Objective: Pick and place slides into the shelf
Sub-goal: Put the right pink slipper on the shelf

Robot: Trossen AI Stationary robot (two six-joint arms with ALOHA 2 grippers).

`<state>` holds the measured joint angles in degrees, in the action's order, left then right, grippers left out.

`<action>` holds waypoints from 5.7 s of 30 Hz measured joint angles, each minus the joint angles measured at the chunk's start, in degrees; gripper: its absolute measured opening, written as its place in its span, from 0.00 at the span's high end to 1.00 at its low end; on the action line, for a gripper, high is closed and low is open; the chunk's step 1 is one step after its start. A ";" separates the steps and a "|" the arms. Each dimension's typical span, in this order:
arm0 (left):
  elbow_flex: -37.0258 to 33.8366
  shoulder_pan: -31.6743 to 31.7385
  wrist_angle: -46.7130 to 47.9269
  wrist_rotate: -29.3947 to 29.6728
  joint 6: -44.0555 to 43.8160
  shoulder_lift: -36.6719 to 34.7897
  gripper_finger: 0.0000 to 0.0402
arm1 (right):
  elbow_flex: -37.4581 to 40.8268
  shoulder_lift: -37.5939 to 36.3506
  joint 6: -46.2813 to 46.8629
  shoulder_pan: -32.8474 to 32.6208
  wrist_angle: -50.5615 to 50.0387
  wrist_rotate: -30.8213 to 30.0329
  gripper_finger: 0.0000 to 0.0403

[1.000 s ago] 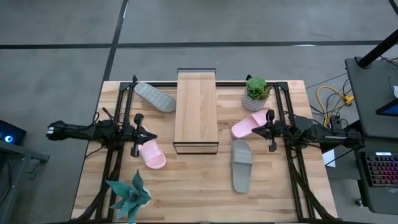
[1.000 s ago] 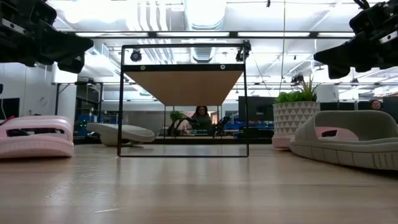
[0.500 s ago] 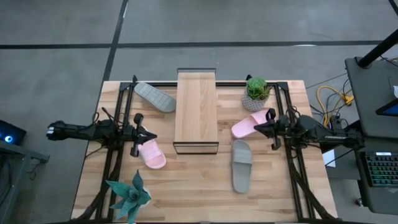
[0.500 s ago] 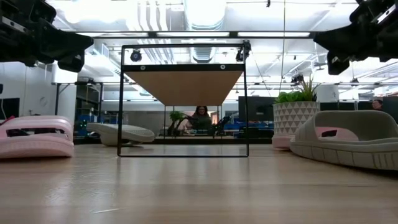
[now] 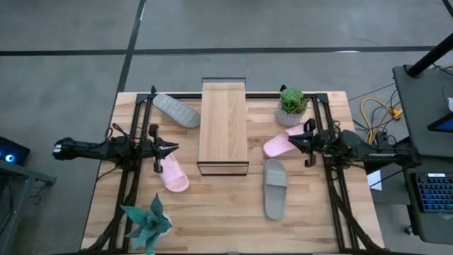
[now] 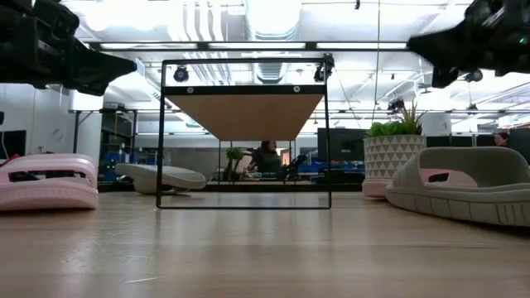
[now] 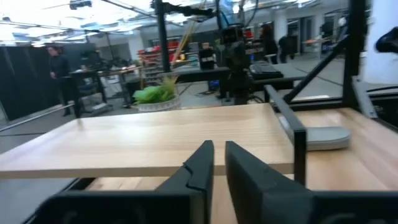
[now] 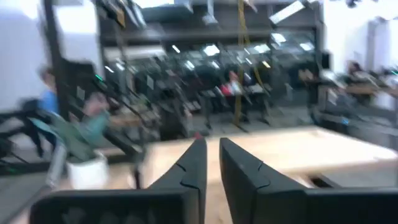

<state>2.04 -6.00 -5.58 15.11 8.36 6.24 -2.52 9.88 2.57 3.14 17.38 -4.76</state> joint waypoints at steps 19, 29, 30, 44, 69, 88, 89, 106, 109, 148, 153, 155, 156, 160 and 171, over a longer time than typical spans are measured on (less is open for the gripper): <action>1.18 -0.02 -13.95 0.10 1.55 4.39 0.48 | -25.89 20.76 8.33 -0.02 -26.67 -9.25 0.46; 3.65 -0.07 -15.34 0.31 2.98 7.34 0.47 | -40.44 34.17 16.21 -1.62 -40.52 -12.93 0.49; 3.65 -0.07 -15.12 0.31 3.00 7.44 0.47 | -41.82 35.49 17.45 -2.08 -42.23 -13.22 0.49; 3.54 -0.04 -14.31 0.33 3.02 7.76 0.47 | -63.22 54.13 40.42 -8.33 -78.67 -22.46 0.49; 3.48 -0.02 -11.85 0.35 4.54 7.59 0.47 | -62.90 86.54 60.55 -6.47 -95.64 -25.49 0.56; 3.50 -0.04 -11.81 0.35 4.55 7.58 0.47 | -58.38 92.31 63.47 -1.49 -96.09 -26.86 0.60; 3.50 -0.04 -11.81 0.35 4.53 7.56 0.47 | -57.92 92.31 63.47 -1.25 -95.74 -26.87 0.60; 3.50 -0.02 -11.85 0.35 4.57 7.50 0.47 | -52.19 92.31 63.44 1.05 -91.36 -25.51 0.76; 3.50 -0.02 -11.85 0.36 4.57 7.50 0.47 | -52.27 92.31 62.83 1.07 -91.54 -24.17 0.89; 4.18 -0.02 -20.95 -14.77 7.61 9.22 0.47 | -57.19 45.32 6.42 -15.89 -32.87 -30.48 0.98; 7.21 -0.01 -20.99 -18.86 8.42 13.22 0.47 | -47.02 45.70 -11.37 -16.73 -8.19 -14.77 0.98; 8.84 -0.02 -20.92 -19.67 9.26 15.56 0.47 | -43.68 46.86 -14.45 -16.46 -3.39 -10.79 0.98; 9.93 -0.02 -20.84 -19.70 9.88 16.84 0.47 | -42.27 47.36 -15.67 -16.46 -1.61 -9.57 0.98; 15.04 0.02 -19.76 -19.58 13.83 23.47 0.47 | -39.43 50.18 -21.97 -16.38 1.41 -8.01 0.98; 30.54 0.04 -8.41 -17.63 28.00 44.29 0.47 | -45.52 58.70 -29.70 -13.31 -2.14 2.26 0.98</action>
<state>32.58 -5.96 -14.00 -2.52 36.36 50.53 -48.05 68.59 -27.14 -10.17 15.25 -2.50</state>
